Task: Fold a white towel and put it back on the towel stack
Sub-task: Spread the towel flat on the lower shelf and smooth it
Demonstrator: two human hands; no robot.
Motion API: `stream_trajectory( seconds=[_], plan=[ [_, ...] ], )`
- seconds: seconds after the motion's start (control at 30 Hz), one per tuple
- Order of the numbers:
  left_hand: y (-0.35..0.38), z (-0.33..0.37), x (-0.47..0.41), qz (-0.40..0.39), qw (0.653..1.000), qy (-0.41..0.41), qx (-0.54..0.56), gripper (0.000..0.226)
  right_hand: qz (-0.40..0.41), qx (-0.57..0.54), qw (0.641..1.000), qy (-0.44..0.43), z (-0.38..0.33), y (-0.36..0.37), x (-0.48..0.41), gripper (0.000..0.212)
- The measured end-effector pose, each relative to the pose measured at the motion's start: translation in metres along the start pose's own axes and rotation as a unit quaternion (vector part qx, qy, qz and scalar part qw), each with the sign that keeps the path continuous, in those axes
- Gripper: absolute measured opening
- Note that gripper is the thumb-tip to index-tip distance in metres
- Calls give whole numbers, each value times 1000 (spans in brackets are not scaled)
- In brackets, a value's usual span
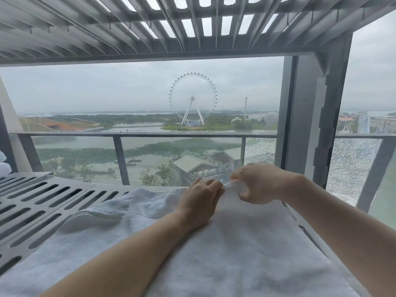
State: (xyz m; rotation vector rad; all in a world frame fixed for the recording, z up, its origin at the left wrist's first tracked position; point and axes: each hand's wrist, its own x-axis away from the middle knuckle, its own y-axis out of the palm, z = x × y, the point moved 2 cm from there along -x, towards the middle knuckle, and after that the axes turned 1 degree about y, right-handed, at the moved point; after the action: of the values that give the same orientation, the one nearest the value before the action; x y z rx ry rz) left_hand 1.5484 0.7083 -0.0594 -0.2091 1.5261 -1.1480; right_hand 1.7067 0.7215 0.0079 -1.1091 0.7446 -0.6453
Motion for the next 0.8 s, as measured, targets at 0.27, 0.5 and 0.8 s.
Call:
stream_trajectory(
  seconds=[0.27, 0.5, 0.8],
  plan=[
    [-11, -21, 4, -38, 996, 48, -71, 26, 138, -59, 987, -54, -9, 37, -10, 21],
    [-30, -57, 8, -76, 993, -7, -88, 23, 125, -32, 992, 9, 30, 32, -11, 19],
    [-51, -45, 6, -49, 978, 27, -199, 31, 32, -155, 987, 3, -15, 45, -20, 45]
  ],
)
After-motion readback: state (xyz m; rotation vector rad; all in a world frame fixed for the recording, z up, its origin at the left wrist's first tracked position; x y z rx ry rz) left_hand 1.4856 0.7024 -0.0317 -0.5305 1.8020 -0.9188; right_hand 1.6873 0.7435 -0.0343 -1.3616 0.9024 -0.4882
